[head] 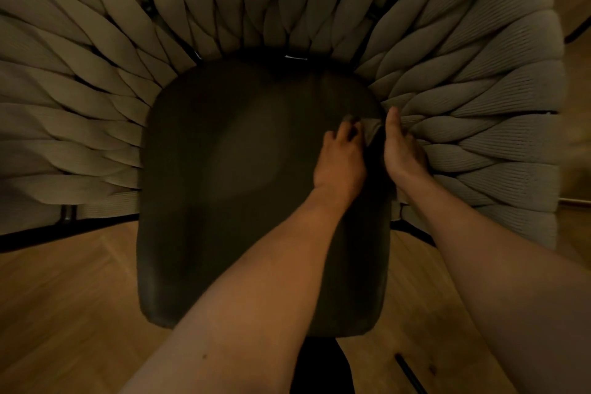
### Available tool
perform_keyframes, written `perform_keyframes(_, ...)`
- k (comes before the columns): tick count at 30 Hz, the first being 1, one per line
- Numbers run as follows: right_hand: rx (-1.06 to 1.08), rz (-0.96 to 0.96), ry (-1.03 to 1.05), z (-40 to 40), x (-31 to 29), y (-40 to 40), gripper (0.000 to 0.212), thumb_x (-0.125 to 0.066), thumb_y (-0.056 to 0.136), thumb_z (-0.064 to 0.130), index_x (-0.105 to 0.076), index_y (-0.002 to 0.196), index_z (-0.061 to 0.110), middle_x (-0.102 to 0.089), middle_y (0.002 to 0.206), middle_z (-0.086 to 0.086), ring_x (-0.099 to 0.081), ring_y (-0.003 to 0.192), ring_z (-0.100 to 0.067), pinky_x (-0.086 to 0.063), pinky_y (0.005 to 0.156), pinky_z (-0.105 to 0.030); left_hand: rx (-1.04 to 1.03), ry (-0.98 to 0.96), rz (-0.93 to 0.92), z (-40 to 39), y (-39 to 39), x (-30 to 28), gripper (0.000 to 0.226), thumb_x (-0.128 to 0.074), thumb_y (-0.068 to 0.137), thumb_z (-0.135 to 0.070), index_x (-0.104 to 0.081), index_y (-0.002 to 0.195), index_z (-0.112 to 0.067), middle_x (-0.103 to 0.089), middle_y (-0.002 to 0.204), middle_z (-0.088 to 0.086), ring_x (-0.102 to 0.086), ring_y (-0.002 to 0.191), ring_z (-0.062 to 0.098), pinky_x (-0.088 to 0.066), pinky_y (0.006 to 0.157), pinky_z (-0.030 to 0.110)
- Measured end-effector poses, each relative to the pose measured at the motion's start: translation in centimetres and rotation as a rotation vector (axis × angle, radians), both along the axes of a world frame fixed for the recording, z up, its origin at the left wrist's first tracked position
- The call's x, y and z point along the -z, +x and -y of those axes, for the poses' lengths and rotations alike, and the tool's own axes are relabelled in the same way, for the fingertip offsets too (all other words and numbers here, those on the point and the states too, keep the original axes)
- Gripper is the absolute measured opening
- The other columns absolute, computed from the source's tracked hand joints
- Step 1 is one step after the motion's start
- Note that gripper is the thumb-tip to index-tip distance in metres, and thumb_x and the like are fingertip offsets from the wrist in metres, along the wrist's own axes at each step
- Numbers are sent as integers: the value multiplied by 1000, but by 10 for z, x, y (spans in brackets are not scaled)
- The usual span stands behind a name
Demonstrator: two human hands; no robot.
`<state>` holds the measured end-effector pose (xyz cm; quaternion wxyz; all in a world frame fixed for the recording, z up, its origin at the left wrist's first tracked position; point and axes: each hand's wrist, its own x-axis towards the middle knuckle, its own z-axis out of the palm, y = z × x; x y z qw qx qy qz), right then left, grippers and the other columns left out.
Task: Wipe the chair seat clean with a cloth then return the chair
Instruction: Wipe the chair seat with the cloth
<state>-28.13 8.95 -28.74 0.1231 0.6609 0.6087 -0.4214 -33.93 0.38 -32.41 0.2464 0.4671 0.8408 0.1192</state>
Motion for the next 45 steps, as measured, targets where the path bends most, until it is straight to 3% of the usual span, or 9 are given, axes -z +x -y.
perform_keyframes(5, 1, -28, 20, 3, 13, 0, 79, -13, 101, 70, -50, 150, 20, -46, 155, -14, -43, 142, -33, -32, 119, -47, 229, -11, -76, -19, 18, 10, 63, -50, 96, -31, -26, 153, -16, -28, 157, 9, -18, 144, 29, -30, 109, 41)
perform_keyframes(13, -70, -30, 58, 3, 17, 3, 63, -23, 107, 58, -43, 153, 20, -46, 155, -12, -43, 142, -32, -33, 114, -40, 377, -64, -118, -13, -3, 10, 62, -52, 94, -27, -29, 151, -16, -18, 158, 12, -36, 131, 31, -38, 106, 40)
perform_keyframes(16, -120, -23, 165, 4, 16, -1, 57, -41, 106, 48, -43, 153, 14, -46, 155, -13, -41, 143, -34, -35, 113, -41, 261, 10, -79, 4, -22, 2, 54, -49, 97, -23, -35, 149, -21, -17, 157, 3, -40, 119, 29, -40, 98, 35)
perform_keyframes(20, -160, -47, 195, 5, 18, -11, 76, -61, 97, 50, -31, 159, 18, -36, 161, -11, -33, 148, -33, -32, 120, -48, 125, 11, -71, 31, -52, 1, 51, -47, 97, -19, -39, 147, -17, -24, 154, 3, -40, 117, 31, -40, 100, 38)
perform_keyframes(28, -235, 80, 155, 10, 21, -29, 105, -75, 86, 54, -13, 163, 18, -8, 167, -9, -20, 153, -34, -30, 120, -52, -84, -113, -258, 97, -124, 3, 53, -49, 93, -7, -41, 145, -15, -35, 145, 10, -43, 116, 32, -40, 102, 39)
perform_keyframes(35, -252, 155, 187, 11, 20, -35, 106, -78, 85, 50, -14, 162, 16, -15, 164, -12, -30, 147, -37, -38, 112, -51, -230, -143, -264, 151, -182, 5, 50, -48, 87, 5, -53, 134, -7, -40, 140, 16, -41, 118, 44, -38, 103, 48)
perform_keyframes(38, -256, 156, 195, 11, 20, -35, 105, -78, 84, 50, -16, 161, 15, -16, 163, -12, -30, 147, -37, -37, 112, -52, -282, -173, -294, 171, -204, 12, 39, -47, 89, -6, -54, 126, -12, -43, 133, 15, -43, 115, 40, -39, 93, 42)
perform_keyframes(42, -260, 156, 199, 10, 20, -34, 103, -79, 84, 50, -19, 160, 16, -19, 161, -14, -32, 145, -38, -39, 110, -51, -385, -200, -414, 191, -226, 15, 33, -36, 88, -53, -53, 107, -34, -49, 121, 6, -54, 103, 30, -47, 89, 51)
perform_keyframes(45, -270, 152, 185, 8, 20, -33, 104, -78, 84, 51, -18, 161, 16, -15, 163, -14, -30, 146, -38, -39, 112, -49, -551, -223, -373, 191, -229, 11, 31, -37, 85, -38, -50, 109, -24, -52, 118, 13, -54, 103, 37, -47, 89, 55)
